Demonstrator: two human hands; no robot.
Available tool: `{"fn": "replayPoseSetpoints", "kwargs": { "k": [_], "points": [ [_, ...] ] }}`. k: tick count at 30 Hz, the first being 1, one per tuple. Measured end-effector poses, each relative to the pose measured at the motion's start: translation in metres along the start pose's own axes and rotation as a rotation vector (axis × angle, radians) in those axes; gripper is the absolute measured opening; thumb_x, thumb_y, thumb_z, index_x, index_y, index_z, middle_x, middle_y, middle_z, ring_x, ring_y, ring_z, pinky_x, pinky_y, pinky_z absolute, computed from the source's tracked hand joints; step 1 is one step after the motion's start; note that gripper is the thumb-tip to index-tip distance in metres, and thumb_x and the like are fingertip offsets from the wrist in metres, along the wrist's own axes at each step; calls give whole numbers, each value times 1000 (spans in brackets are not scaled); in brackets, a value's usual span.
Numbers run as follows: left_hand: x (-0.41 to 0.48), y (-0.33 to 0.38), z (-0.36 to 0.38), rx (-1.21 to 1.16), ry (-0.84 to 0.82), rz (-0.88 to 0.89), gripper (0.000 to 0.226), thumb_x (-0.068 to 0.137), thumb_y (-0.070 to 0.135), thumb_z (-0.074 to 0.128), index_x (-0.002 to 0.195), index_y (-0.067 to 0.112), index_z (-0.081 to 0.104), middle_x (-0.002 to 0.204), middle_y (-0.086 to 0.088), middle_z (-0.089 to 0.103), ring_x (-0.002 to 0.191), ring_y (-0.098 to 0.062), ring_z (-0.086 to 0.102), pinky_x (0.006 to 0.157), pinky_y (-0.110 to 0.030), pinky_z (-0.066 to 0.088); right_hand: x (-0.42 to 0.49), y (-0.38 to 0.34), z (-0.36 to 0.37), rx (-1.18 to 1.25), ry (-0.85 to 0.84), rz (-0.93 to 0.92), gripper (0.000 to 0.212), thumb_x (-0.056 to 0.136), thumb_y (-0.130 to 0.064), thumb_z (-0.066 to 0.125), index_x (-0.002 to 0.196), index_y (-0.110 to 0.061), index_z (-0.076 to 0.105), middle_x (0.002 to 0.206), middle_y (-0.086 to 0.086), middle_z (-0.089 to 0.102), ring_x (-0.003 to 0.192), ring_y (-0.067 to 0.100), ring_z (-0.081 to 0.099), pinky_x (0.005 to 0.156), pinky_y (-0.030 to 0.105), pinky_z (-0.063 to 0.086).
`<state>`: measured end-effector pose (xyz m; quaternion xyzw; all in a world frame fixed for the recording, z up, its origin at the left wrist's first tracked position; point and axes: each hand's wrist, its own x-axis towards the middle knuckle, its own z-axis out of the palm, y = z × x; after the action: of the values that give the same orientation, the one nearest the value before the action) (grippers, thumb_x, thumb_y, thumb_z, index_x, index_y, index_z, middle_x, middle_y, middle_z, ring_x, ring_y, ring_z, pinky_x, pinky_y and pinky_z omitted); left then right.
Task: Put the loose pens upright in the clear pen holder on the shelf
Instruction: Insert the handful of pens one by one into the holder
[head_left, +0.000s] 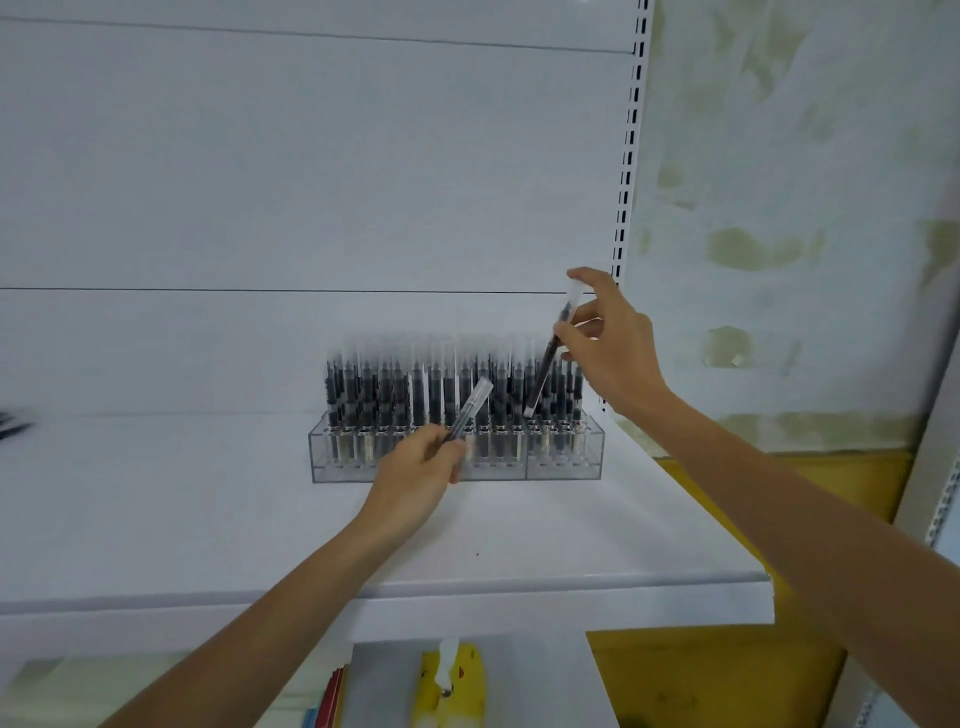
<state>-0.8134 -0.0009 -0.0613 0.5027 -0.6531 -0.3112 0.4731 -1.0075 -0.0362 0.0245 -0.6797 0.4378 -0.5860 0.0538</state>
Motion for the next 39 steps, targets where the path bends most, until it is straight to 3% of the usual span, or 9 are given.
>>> {"fn": "replayPoseSetpoints", "kwargs": {
  "k": [4,11,16,20,25,28,33,35,39],
  "points": [
    [-2,-3,-3,-6,31,-9,20,96,19,45,82,12,58,64,5,53,54,-10,41,54,-25,30,-3,7,9,-89,-9,-100,51,88,-3,57,134,-19,42,77,-11,52,69,0,55,64,2,43],
    [-3,-12,-6,-29,54,-45,23,95,19,47,92,1,60,64,2,54,50,-11,37,50,-24,28,-4,17,15,-154,-59,-172,43,90,-2,53,130,-15,41,78,-7,48,75,14,57,67,21,48],
    [-4,-14,-7,-62,54,-66,19,95,17,47,89,6,61,63,2,53,45,-8,35,48,-23,26,0,18,16,-147,-68,-161,45,91,-2,54,131,-16,40,76,-11,47,71,5,53,63,9,43],
    [-3,-14,-5,-49,15,-79,18,95,17,47,84,9,60,62,3,53,44,-6,35,49,-22,27,-3,19,19,-161,-87,-176,45,90,-2,55,131,-15,41,76,-9,49,69,6,54,62,11,43],
    [-2,-14,-5,-23,-6,-80,17,95,16,47,83,12,60,62,4,53,43,-4,37,48,-20,28,-19,31,24,-240,-235,-174,44,91,0,55,131,-10,38,79,21,60,70,34,58,66,33,49],
    [-3,-13,-6,-22,-9,-73,17,95,16,47,88,10,61,62,4,53,39,-2,36,46,-18,28,-24,38,28,-250,-316,-106,53,91,1,53,137,-15,32,77,25,61,68,40,59,67,46,53],
    [-3,-9,-6,-4,17,-48,18,95,18,47,86,8,60,63,5,54,51,-10,40,51,-21,31,-26,39,24,-290,-173,-149,56,91,-10,58,141,-20,34,70,-1,57,59,13,53,61,29,50],
    [0,-4,-3,5,51,-23,18,95,18,48,83,9,59,63,4,53,54,-10,41,53,-23,31,-28,32,22,-258,-108,-165,48,92,-13,57,136,-18,41,69,-5,54,59,11,52,61,26,48],
    [5,10,11,16,42,45,18,95,19,48,79,15,56,67,2,55,55,-9,44,55,-23,34,-38,11,23,-51,-227,-16,30,91,-26,60,119,-15,55,81,-1,64,71,10,59,70,23,49]
  ]
}}
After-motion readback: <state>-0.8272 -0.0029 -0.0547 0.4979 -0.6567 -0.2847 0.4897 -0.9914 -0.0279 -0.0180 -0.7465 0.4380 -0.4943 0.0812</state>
